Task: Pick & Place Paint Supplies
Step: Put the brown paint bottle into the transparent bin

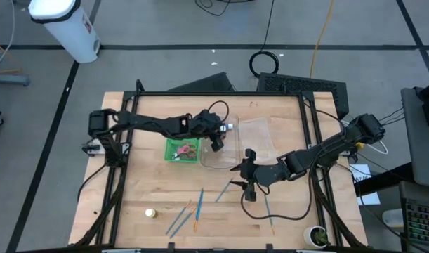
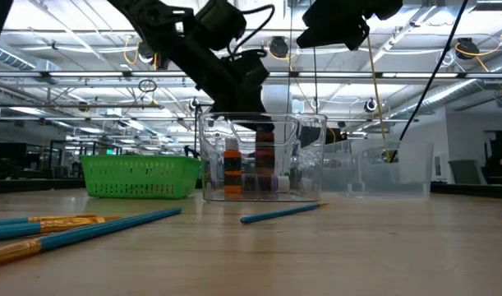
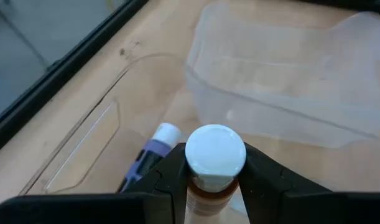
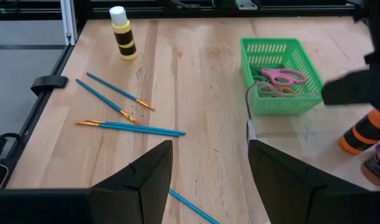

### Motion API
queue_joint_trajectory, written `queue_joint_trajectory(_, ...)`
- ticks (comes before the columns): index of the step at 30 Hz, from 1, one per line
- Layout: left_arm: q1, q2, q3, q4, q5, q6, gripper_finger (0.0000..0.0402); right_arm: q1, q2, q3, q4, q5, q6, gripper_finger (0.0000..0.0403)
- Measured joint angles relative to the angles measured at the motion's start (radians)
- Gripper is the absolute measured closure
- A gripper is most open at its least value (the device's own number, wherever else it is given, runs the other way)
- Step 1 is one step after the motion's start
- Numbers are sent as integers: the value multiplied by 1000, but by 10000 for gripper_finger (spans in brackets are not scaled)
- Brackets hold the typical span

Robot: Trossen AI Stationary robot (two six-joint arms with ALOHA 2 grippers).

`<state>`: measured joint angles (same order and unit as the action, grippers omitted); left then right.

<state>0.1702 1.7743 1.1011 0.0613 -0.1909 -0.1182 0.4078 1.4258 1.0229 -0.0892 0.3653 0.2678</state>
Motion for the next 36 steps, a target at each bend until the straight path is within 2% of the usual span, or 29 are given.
queue_joint_trajectory(3,0,29,0,11,-43,-15,289,0,0,0,-2,0,0,202)
queue_joint_trajectory(7,11,41,0,15,-46,-46,289,0,0,0,-6,-1,0,203)
queue_joint_trajectory(36,33,41,0,-15,-18,-114,289,0,0,0,1,-2,8,204)
